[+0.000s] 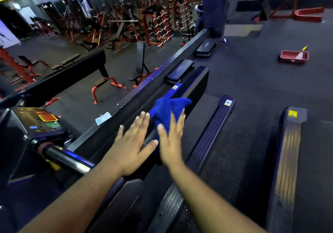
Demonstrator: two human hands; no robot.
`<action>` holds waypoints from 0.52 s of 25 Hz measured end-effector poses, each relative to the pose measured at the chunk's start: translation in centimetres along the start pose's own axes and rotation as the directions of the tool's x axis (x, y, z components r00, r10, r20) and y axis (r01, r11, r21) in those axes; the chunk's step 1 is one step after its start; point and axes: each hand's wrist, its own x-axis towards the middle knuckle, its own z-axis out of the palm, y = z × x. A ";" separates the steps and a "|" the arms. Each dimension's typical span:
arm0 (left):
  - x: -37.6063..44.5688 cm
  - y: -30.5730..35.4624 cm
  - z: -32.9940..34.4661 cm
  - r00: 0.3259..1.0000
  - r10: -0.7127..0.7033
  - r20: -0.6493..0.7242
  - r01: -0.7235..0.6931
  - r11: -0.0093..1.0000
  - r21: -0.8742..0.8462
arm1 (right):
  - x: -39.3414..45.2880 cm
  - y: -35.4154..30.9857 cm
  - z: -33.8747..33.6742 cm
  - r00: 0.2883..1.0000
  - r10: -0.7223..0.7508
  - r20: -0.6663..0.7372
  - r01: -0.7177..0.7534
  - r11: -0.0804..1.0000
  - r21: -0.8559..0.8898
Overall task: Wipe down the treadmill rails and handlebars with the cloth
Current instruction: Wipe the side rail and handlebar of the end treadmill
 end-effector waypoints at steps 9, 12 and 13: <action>0.3 -0.1 0.3 1.000 0.001 0.022 -0.002 1.000 0.029 | 12.1 4.7 -2.2 0.778 0.613 -0.142 -0.517 0.752 0.409; 0.5 -0.2 0.2 1.000 0.001 0.021 -0.001 1.000 0.016 | 4.0 0.8 -0.4 0.863 0.497 -0.090 -0.432 0.818 0.379; 0.6 -0.2 0.1 1.000 0.001 0.020 -0.001 1.000 0.009 | 0.2 -0.4 0.7 0.921 0.387 -0.033 -0.350 0.865 0.359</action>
